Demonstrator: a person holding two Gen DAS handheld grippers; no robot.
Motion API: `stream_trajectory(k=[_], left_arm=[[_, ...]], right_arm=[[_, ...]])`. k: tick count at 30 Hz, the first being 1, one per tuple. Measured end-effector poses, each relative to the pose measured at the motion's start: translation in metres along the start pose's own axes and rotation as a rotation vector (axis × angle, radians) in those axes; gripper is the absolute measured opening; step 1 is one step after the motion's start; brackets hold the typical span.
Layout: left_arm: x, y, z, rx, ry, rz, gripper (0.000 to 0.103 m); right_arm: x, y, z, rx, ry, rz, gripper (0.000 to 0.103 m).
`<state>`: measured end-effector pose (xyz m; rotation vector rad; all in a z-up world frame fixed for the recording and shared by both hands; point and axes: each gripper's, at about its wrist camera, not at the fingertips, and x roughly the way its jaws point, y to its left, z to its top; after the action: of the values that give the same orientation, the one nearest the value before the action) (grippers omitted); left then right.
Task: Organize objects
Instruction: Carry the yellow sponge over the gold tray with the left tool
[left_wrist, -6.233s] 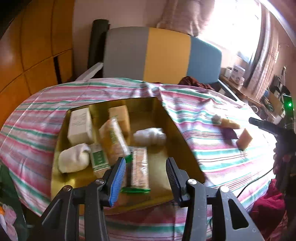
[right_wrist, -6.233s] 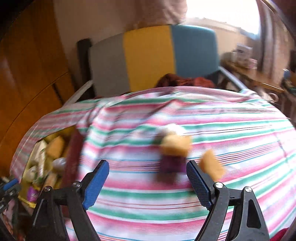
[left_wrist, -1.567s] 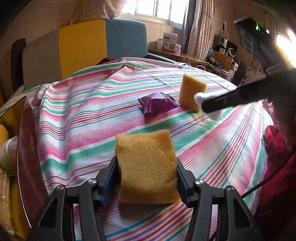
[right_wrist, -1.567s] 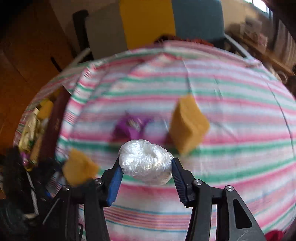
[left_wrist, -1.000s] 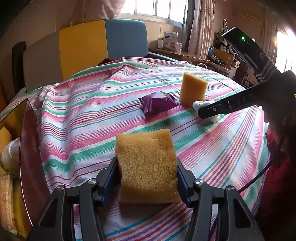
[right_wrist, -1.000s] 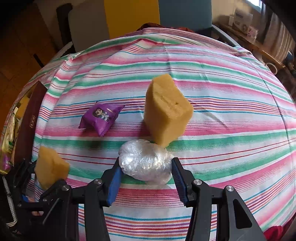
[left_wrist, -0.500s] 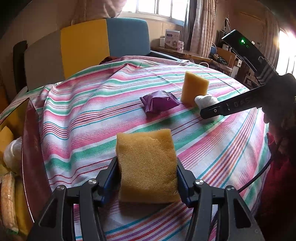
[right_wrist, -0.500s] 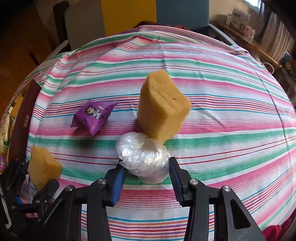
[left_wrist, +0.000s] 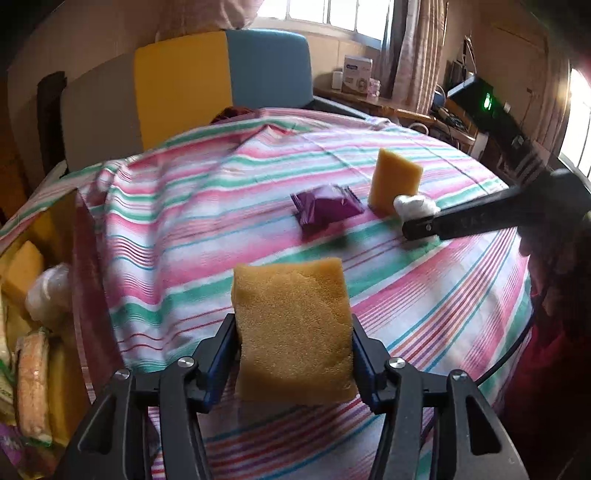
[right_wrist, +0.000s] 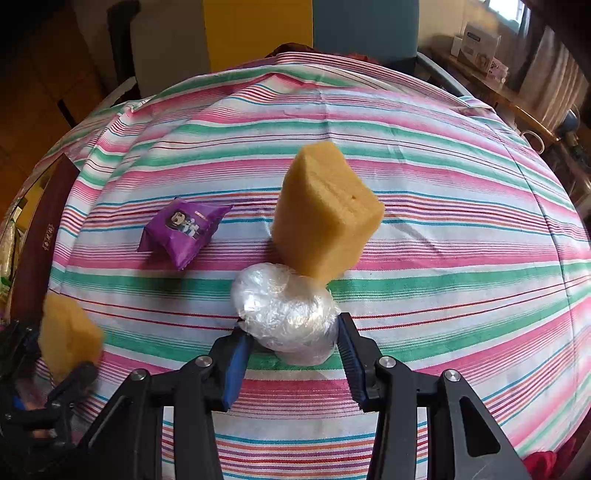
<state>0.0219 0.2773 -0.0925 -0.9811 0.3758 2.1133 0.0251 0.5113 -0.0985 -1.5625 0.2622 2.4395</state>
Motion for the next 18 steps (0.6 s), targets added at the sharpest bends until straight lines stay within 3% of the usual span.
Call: stream_trajectory(k=[11,18], left_arm=[[-0.075,0.006,0.02,-0.037,-0.139,0.037,0.057],[-0.095,0.022,0.024,-0.089,-0.163,0.038,0.057]], right_arm=[[0.0,0.004,-0.001,-0.033,-0.006,-0.029,0.046],[0.001,0.005,0.0,-0.038,-0.002,-0.043,0.045]])
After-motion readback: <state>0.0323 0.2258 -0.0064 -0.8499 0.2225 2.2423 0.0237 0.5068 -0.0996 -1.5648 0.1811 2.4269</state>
